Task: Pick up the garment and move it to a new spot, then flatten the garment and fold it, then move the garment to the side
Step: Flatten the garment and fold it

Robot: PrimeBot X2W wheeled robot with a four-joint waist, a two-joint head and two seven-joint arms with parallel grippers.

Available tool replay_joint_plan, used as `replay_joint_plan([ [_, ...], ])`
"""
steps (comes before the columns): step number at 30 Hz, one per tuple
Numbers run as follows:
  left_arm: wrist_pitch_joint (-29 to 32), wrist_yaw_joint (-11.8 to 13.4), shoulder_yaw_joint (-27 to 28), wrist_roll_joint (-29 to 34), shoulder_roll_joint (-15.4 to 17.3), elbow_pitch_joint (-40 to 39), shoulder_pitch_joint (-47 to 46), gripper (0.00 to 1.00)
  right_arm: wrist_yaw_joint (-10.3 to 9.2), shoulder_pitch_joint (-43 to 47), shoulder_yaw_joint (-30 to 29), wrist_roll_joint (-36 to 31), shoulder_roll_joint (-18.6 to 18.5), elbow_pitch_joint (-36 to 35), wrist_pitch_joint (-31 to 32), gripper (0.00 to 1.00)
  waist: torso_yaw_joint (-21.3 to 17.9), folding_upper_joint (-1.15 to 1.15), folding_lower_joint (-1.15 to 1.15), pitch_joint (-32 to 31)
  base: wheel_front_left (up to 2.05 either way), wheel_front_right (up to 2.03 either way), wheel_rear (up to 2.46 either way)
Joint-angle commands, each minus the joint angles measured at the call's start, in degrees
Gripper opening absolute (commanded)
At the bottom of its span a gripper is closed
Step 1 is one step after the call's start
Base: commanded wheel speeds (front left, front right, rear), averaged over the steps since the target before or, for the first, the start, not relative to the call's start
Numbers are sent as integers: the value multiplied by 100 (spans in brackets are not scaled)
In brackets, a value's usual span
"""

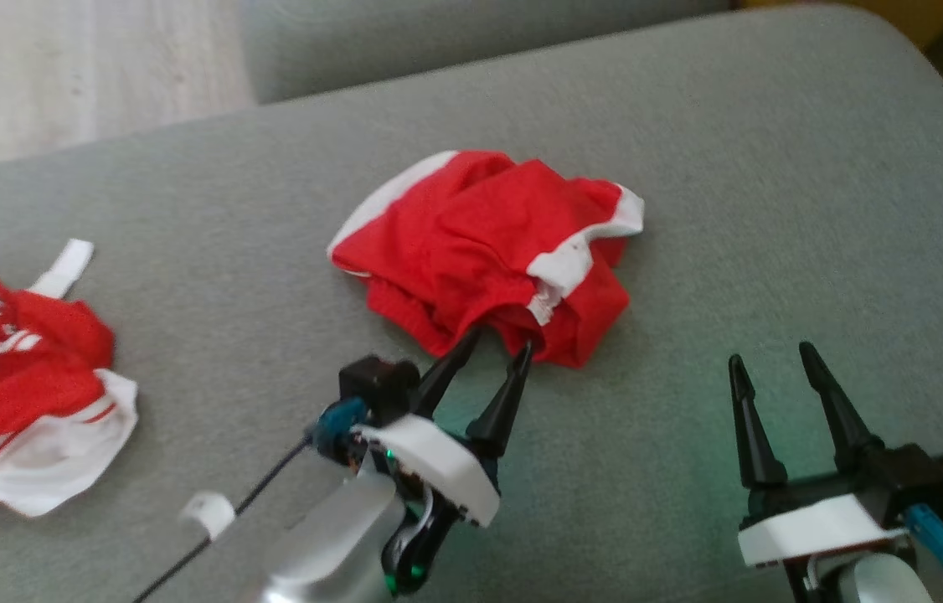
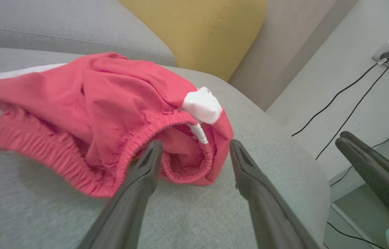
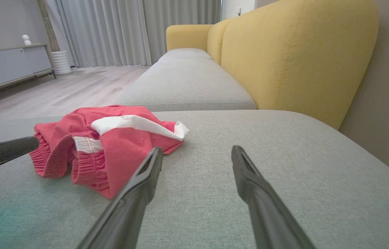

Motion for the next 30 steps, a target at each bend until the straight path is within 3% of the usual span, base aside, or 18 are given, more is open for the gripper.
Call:
replay_joint_plan([
  [1, -37, 9, 115, -54, -16, -116, -247, 100, 26, -218, 138, -9, -38, -192, -36, 100, -171, 0, -2, 181, 0, 0, 0],
  [7, -56, 66, -466, -934, -16, 198, -808, 100, 26, -377, 178, 5, -38, -172, -36, 100, -346, 0, -2, 396, 0, 0, 0],
  [16, -273, 155, -841, -1616, -16, 617, -1250, 100, 26, -494, 218, 4, -38, -166, -36, 100, -489, 0, -2, 545, 0, 0, 0],
  [17, -288, 150, -878, -1670, -16, 652, -1281, 87, 26, -501, 218, 2, -38, -166, -36, 100, -498, 0, -2, 556, 0, 0, 0],
  [18, -304, 147, -914, -1713, -16, 681, -1312, 13, 26, -505, 215, -1, -38, -167, -36, 100, -504, 0, -2, 567, 0, 0, 0],
  [19, -317, 135, -953, -1753, -16, 700, -1341, 0, 26, -508, 209, -2, -38, -170, -36, 100, -504, 0, -2, 578, 0, 0, 0],
  [26, -381, 1, -1088, -1825, -16, 704, -1344, 0, 26, -400, 91, -7, -38, -172, -36, 100, -241, 0, -2, 476, 0, 0, 0],
  [30, -388, -27, -804, -1466, 31, 558, -1118, 0, 26, -297, 33, 0, -38, -163, -36, 100, 131, 0, -2, 319, 0, 0, 0],
])
